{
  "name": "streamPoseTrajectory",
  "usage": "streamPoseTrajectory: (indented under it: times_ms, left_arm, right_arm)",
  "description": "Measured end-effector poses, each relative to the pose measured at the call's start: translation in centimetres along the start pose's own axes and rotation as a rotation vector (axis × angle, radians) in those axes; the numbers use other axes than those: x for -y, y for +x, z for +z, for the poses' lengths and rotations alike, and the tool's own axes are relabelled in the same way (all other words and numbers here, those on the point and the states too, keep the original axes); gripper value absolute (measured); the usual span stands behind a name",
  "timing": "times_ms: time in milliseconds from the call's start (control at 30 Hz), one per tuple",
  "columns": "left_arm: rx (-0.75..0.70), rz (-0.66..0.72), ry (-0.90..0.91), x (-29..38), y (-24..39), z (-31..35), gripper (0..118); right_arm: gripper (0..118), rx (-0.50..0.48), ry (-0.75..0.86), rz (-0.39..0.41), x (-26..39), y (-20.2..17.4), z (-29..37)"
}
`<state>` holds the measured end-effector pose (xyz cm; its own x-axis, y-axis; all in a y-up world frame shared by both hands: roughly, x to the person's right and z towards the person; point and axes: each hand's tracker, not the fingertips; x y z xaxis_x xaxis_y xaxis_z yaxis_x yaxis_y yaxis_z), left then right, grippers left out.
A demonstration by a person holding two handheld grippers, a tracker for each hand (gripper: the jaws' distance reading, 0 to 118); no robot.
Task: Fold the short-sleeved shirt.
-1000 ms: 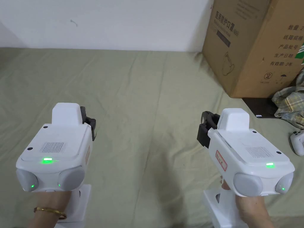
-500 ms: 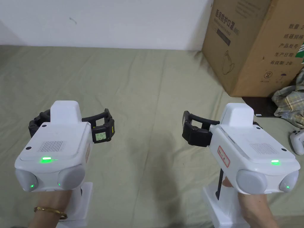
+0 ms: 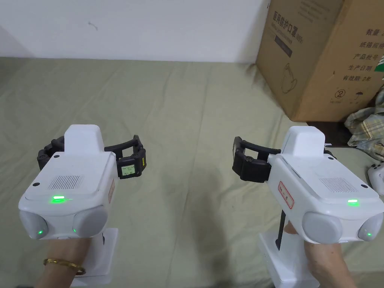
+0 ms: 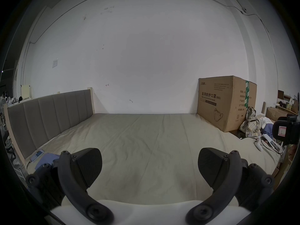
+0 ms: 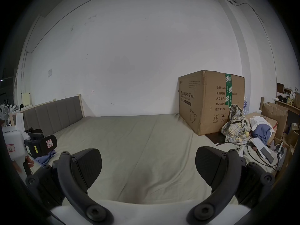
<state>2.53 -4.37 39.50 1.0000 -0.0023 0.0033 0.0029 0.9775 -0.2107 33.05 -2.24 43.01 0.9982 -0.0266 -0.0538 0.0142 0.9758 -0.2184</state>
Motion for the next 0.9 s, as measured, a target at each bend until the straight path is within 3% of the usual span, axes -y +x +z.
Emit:
streamPoseTrajectory:
  times_ms: [900]
  left_arm:
    - [0.009, -0.004, -0.01, 0.3, 0.07, -0.12, 118]
  right_arm:
    - [115, -0.002, -0.005, 0.009, 0.22, 0.05, -0.25]
